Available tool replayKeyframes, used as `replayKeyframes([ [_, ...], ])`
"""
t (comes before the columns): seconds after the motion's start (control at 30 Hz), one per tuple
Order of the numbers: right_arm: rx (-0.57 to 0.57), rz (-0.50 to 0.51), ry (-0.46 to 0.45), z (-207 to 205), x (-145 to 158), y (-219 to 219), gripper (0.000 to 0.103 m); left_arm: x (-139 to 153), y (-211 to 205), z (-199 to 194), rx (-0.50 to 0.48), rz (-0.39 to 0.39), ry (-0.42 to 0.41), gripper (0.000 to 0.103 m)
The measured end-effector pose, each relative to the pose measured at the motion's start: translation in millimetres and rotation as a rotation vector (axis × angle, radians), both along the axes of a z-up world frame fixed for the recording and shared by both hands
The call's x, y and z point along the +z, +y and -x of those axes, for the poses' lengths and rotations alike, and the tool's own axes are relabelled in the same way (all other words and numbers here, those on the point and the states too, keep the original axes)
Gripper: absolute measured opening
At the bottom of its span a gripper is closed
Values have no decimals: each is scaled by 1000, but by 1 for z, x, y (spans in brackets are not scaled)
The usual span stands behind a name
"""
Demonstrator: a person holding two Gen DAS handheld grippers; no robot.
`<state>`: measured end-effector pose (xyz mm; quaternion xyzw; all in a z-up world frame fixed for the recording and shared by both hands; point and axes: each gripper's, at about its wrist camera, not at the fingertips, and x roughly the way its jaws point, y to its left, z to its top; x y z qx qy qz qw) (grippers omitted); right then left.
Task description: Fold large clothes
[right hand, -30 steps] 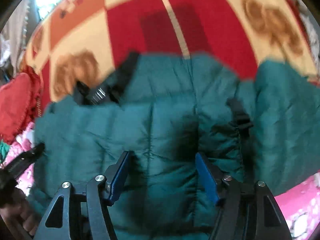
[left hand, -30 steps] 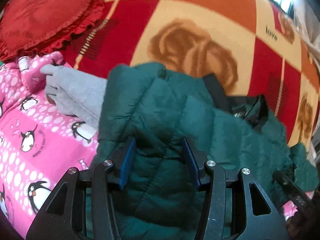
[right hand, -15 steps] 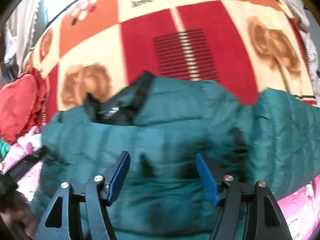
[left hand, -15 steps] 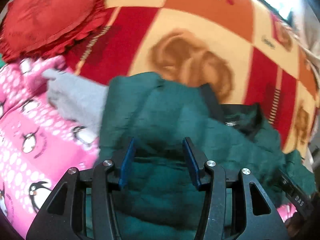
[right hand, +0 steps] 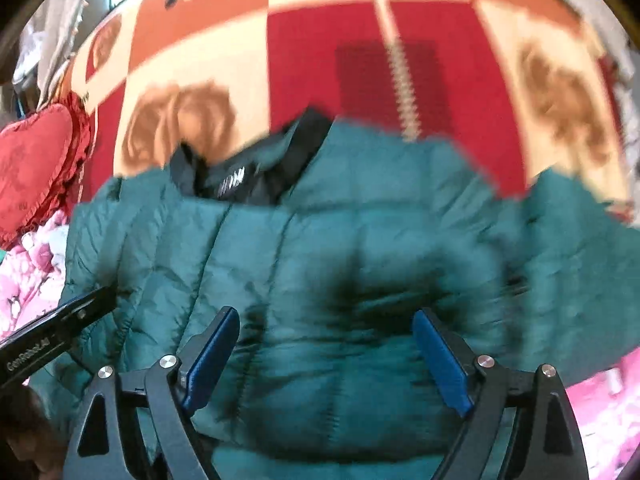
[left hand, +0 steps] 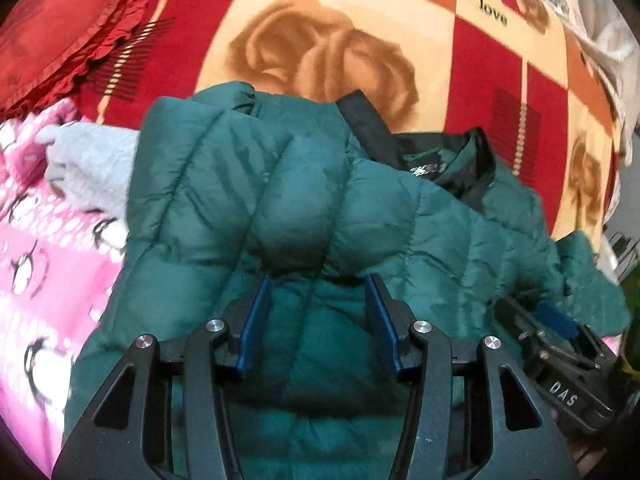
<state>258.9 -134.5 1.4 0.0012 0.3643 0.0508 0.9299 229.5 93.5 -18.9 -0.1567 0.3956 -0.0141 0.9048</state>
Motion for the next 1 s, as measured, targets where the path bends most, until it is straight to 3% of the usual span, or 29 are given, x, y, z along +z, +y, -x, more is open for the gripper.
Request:
replayKeyframes([
  [0.1, -98, 8, -97, 30, 24, -36, 87, 11, -9, 26, -10, 15, 5, 48],
  [0.2, -235, 19, -131, 41, 38, -88, 87, 24, -28, 51, -27, -11, 8, 49],
  [0.3, -418, -43, -128, 52, 43, -177, 87, 25, -37, 71, -36, 44, 34, 72],
  [0.43, -613, -59, -97, 67, 39, -287, 87, 20, -41, 62, -39, 80, 58, 74],
  [0.53, -755, -174, -35, 81, 24, -371, 87, 24, -33, 57, 20, 64, 40, 74],
  [0.6, -744, -344, 9, 79, 1, -404, 81, 27, -29, 56, 42, 51, 22, 74],
  [0.63, -729, -359, 25, 76, -4, -408, 74, 30, -27, 57, 52, 40, 7, 74],
  [0.67, -706, -318, 11, 69, -3, -402, 74, 32, -26, 58, 59, 32, -6, 74],
  [0.7, -647, -344, 11, 58, -5, -400, 75, 34, -24, 59, 68, 21, -20, 74],
  [0.83, -647, -266, 10, 34, -10, -393, 73, 41, -24, 59, 82, -17, -62, 74],
  [1.0, -805, -368, -107, 45, -9, -408, 43, 36, -28, 54, 63, -36, -40, 74],
])
